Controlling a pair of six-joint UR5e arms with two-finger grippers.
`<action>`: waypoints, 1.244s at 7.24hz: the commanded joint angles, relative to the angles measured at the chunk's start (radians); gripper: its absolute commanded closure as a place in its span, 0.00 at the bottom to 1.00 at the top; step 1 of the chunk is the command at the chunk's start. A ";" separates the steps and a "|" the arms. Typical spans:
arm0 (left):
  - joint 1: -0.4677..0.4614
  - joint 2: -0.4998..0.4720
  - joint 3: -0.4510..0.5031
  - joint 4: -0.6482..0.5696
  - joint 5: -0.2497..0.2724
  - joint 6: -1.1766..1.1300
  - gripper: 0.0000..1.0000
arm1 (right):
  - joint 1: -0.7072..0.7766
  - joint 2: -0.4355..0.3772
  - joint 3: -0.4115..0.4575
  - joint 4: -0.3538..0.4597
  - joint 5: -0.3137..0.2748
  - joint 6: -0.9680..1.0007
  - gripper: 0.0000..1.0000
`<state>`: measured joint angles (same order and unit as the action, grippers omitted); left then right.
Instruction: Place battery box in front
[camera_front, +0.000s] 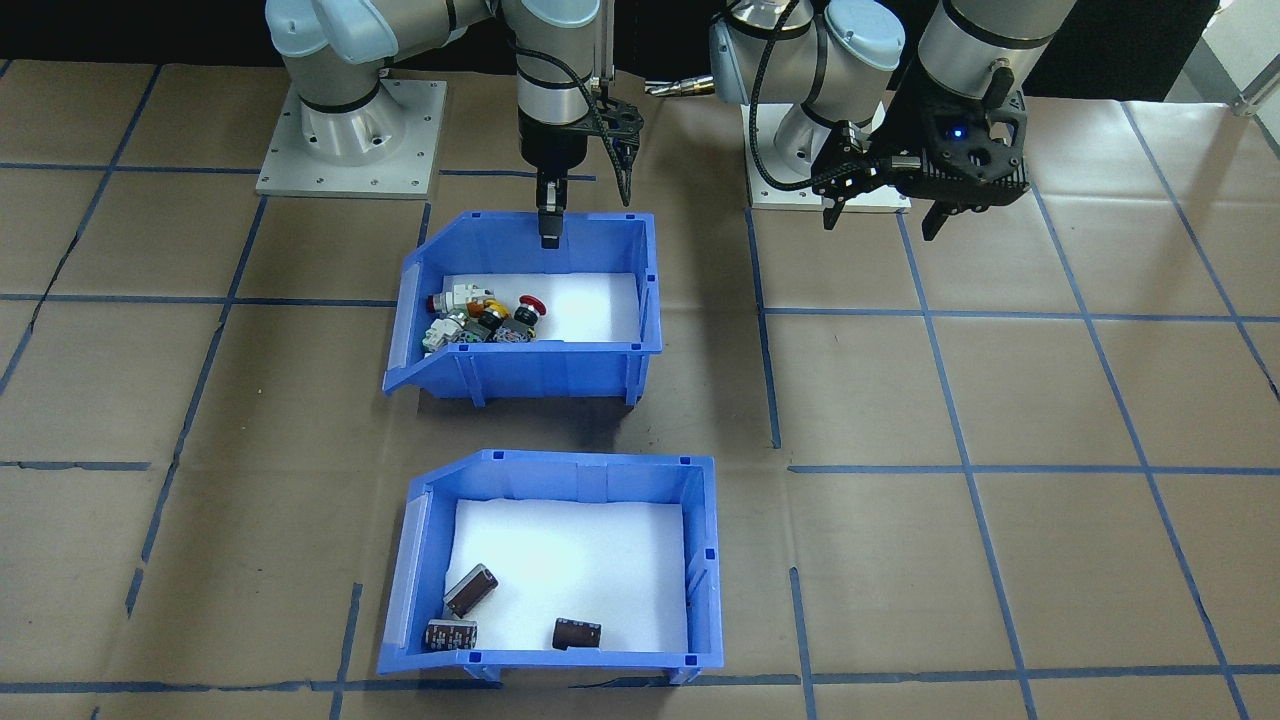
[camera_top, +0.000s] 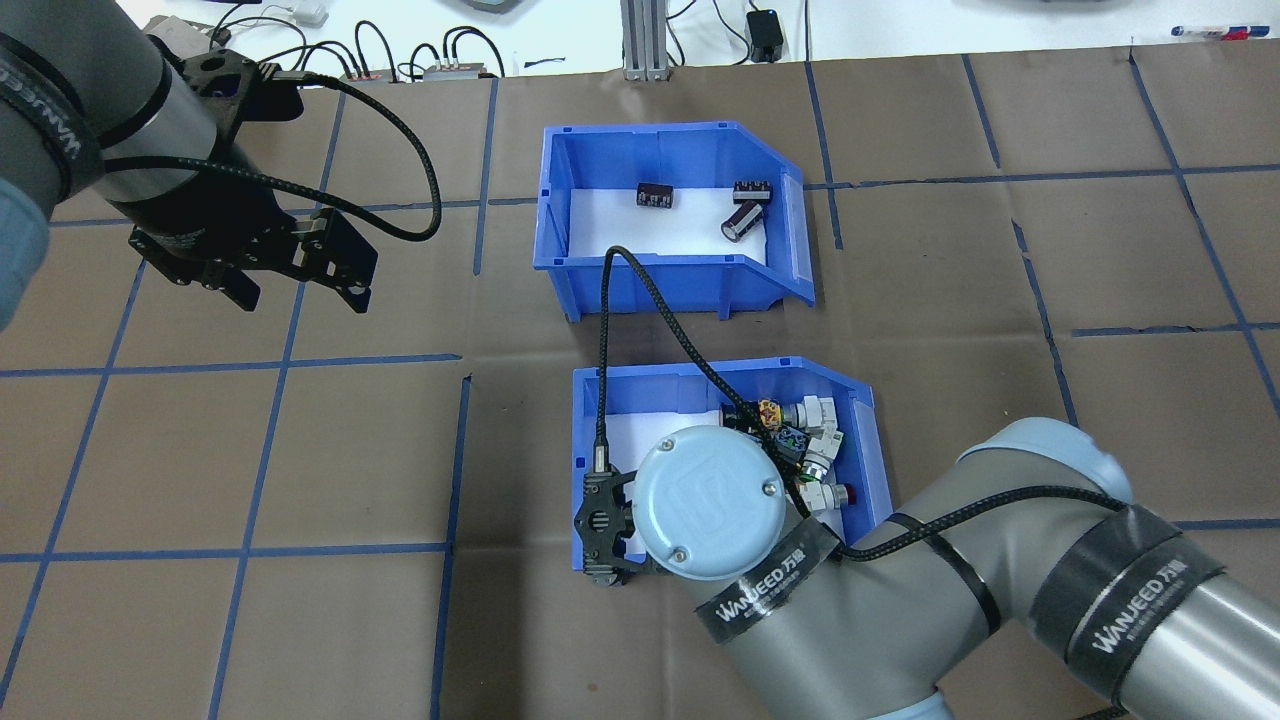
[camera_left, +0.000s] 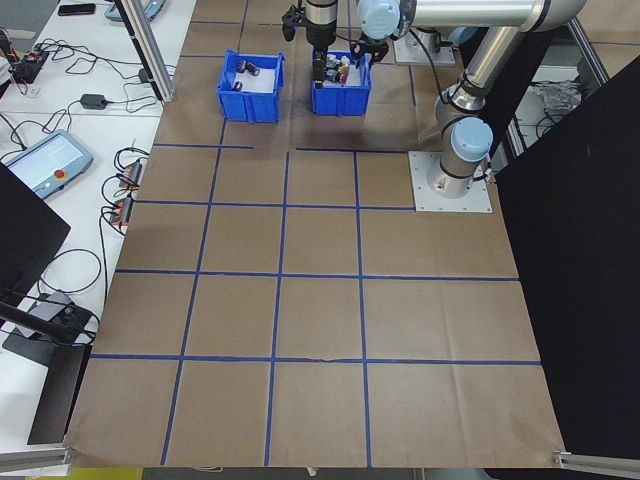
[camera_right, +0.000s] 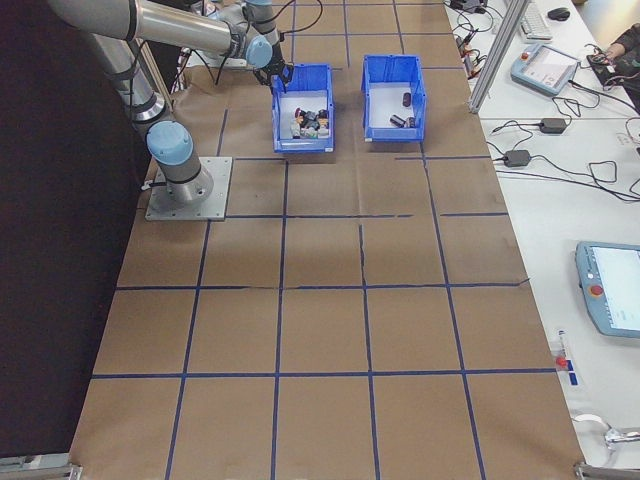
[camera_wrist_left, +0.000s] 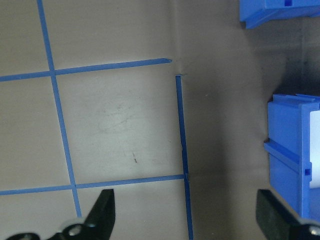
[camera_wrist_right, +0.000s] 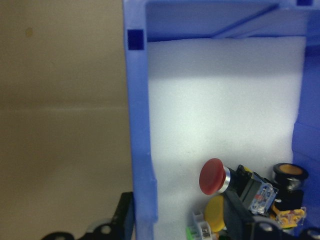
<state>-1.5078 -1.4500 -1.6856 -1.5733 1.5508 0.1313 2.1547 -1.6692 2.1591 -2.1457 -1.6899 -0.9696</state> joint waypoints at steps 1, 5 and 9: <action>0.000 0.000 0.001 0.001 0.000 -0.024 0.00 | -0.095 -0.044 -0.094 0.165 0.001 -0.009 0.00; 0.001 -0.001 -0.009 0.030 0.008 -0.016 0.00 | -0.408 -0.066 -0.220 0.201 0.013 0.095 0.00; 0.001 0.000 -0.016 0.030 0.008 -0.021 0.00 | -0.576 -0.025 -0.385 0.286 0.039 0.559 0.00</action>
<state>-1.5064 -1.4479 -1.6997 -1.5434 1.5598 0.1145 1.6172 -1.7156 1.8217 -1.8811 -1.6575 -0.5853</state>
